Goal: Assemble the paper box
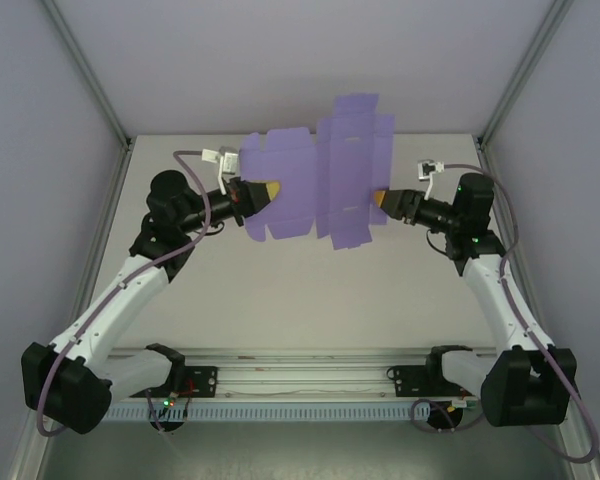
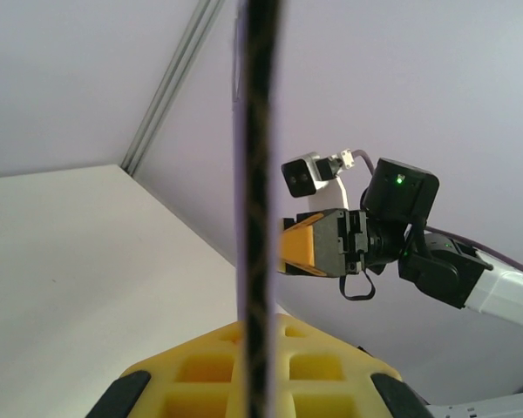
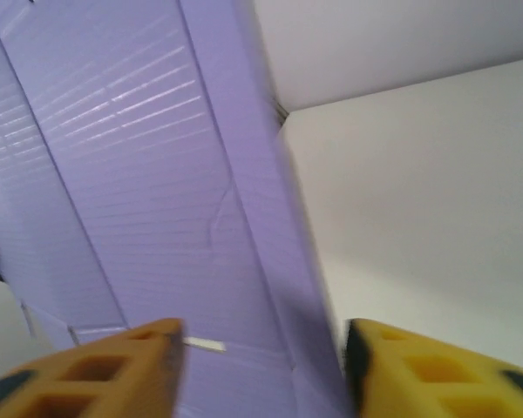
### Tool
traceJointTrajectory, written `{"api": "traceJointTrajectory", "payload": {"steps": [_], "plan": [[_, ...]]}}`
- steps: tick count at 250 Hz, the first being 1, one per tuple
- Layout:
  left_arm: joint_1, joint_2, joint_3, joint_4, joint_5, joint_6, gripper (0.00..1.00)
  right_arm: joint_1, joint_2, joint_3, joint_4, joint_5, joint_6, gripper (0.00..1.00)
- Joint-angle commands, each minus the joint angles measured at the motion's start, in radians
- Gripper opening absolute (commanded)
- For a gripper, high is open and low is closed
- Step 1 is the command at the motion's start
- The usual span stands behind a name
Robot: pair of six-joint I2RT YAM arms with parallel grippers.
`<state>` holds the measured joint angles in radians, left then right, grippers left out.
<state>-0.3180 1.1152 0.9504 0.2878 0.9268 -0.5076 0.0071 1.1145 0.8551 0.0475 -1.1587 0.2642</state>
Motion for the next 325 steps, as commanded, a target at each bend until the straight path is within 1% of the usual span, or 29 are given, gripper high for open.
{"api": "traceJointTrajectory", "payload": {"steps": [1,20,35,56,65,97,125,128,132,144,147,158,161,194,214,238,257,268,290,311,325], "plan": [[0.001,-0.004,-0.004,0.054,0.011,-0.01,0.0,-0.005,-0.001,0.047,0.046,-0.058,-0.019,0.4],[0.002,-0.003,-0.005,0.048,0.009,-0.005,0.0,-0.006,-0.001,0.053,0.054,-0.055,-0.038,0.33],[0.002,0.001,-0.02,0.077,0.002,-0.016,0.0,-0.005,0.004,0.055,0.066,-0.051,-0.046,0.28],[0.001,0.011,-0.021,0.078,-0.009,-0.02,0.0,-0.005,0.008,0.061,0.068,-0.039,-0.059,0.11],[0.002,0.014,-0.021,0.077,-0.013,-0.022,0.0,-0.004,0.008,0.063,0.064,-0.031,-0.068,0.0],[0.001,0.021,-0.022,0.073,-0.025,-0.017,0.0,-0.005,-0.008,0.064,0.013,-0.019,-0.148,0.0],[0.001,0.01,-0.023,0.012,-0.086,0.018,0.0,-0.004,-0.037,0.044,0.001,0.035,-0.193,0.0],[0.001,0.007,-0.023,0.003,-0.096,0.023,0.05,-0.004,-0.039,0.044,-0.003,0.048,-0.194,0.0],[0.001,0.004,-0.024,-0.011,-0.113,0.029,0.15,-0.003,-0.043,0.043,-0.011,0.064,-0.199,0.0],[0.001,-0.006,-0.027,-0.061,-0.174,0.049,0.58,0.001,-0.042,0.046,-0.046,0.106,-0.228,0.0],[0.001,-0.01,-0.027,-0.076,-0.192,0.053,0.68,0.003,-0.041,0.05,-0.058,0.114,-0.24,0.0],[0.001,-0.02,-0.034,-0.131,-0.266,0.069,0.97,0.012,-0.03,0.057,-0.101,0.132,-0.283,0.0],[0.002,-0.023,-0.036,-0.148,-0.291,0.074,1.0,0.015,-0.027,0.057,-0.112,0.136,-0.294,0.0],[0.0,-0.044,-0.064,-0.352,-0.582,0.099,1.0,0.058,0.033,0.064,-0.217,0.147,-0.462,0.0],[0.002,-0.039,-0.078,-0.451,-0.71,0.099,1.0,0.085,0.108,0.066,-0.239,0.183,-0.494,0.0],[0.001,-0.015,-0.08,-0.561,-0.813,0.09,1.0,0.121,0.202,0.107,-0.319,0.234,-0.563,0.0],[0.002,0.003,-0.076,-0.617,-0.852,0.087,1.0,0.148,0.274,0.155,-0.405,0.284,-0.661,0.0],[0.001,0.01,-0.079,-0.627,-0.862,0.089,1.0,0.167,0.308,0.183,-0.446,0.336,-0.708,0.0],[0.002,0.012,-0.082,-0.624,-0.86,0.099,1.0,0.202,0.362,0.234,-0.504,0.438,-0.821,0.0],[0.001,0.013,-0.085,-0.605,-0.848,0.107,1.0,0.228,0.409,0.295,-0.61,0.453,-1.017,0.0],[0.002,0.01,-0.085,-0.589,-0.838,0.113,1.0,0.259,0.442,0.341,-0.646,0.518,-1.077,0.0]]}}
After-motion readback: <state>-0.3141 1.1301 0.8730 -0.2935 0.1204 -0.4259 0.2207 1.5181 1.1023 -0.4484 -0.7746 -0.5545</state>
